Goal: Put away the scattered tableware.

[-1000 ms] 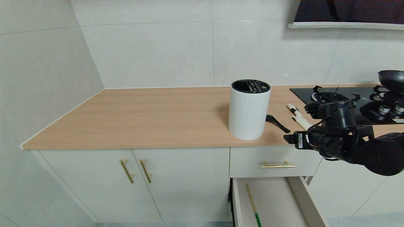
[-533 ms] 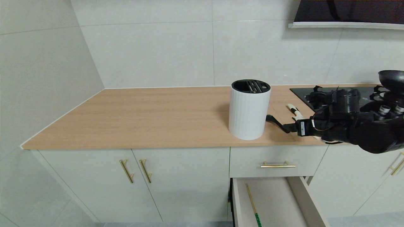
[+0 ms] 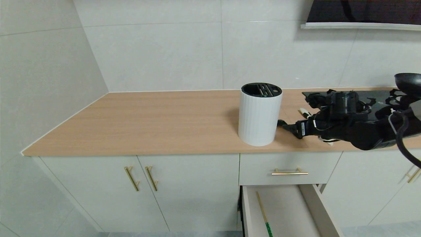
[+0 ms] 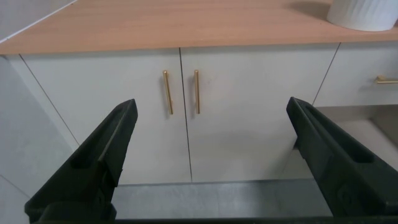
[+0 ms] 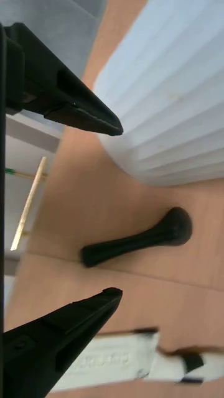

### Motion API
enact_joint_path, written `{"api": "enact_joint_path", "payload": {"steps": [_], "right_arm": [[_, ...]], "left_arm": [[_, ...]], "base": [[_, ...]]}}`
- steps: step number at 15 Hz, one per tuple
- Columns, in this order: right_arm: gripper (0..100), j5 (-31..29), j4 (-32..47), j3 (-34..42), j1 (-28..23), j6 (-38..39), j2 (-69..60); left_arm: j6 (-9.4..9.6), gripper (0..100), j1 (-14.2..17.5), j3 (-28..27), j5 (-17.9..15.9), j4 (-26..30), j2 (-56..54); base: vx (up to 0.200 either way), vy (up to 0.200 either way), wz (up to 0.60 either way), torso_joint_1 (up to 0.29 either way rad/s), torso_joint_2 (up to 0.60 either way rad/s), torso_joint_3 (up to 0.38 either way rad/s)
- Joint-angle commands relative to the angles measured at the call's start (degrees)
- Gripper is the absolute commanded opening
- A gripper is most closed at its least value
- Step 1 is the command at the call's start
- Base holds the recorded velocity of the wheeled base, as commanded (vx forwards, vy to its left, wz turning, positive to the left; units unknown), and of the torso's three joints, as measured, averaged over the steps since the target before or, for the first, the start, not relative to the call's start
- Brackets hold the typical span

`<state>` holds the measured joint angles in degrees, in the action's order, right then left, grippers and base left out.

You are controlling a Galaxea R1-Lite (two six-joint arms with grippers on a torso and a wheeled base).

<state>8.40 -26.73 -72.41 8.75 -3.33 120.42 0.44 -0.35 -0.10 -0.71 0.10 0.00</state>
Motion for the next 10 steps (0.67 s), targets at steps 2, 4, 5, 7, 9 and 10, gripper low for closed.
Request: {"api": "enact_joint_path", "payload": {"steps": [2, 4, 5, 7, 9, 10], "right_arm": [[100, -0.8, -1.3, -4.6, -0.2, 0.1, 6.9], [100, -3.7, -1.4, -7.0, -0.2, 0.0, 9.8], [100, -4.2, -1.2, -7.4, -0.2, 0.0, 10.0], [100, -4.3, -1.0, -7.4, -0.2, 0.0, 10.2], [100, -4.3, -1.1, -7.5, -0.2, 0.0, 10.6], [100, -4.3, -1.1, -7.5, -0.2, 0.0, 10.8]], "left_arm": [[0.00, 100, 0.0, 0.0, 0.0, 0.0, 0.1], [0.00, 100, 0.0, 0.0, 0.0, 0.0, 0.1], [0.00, 100, 0.0, 0.0, 0.0, 0.0, 0.1], [0.00, 100, 0.0, 0.0, 0.0, 0.0, 0.1], [0.00, 100, 0.0, 0.0, 0.0, 0.0, 0.1], [0.00, 100, 0.0, 0.0, 0.0, 0.0, 0.1]], "base": [[0.000, 0.000, 0.00, 0.000, 0.00, 0.000], [0.000, 0.000, 0.00, 0.000, 0.00, 0.000], [0.000, 0.000, 0.00, 0.000, 0.00, 0.000], [0.000, 0.000, 0.00, 0.000, 0.00, 0.000], [0.000, 0.000, 0.00, 0.000, 0.00, 0.000], [0.000, 0.000, 0.00, 0.000, 0.00, 0.000]]}}
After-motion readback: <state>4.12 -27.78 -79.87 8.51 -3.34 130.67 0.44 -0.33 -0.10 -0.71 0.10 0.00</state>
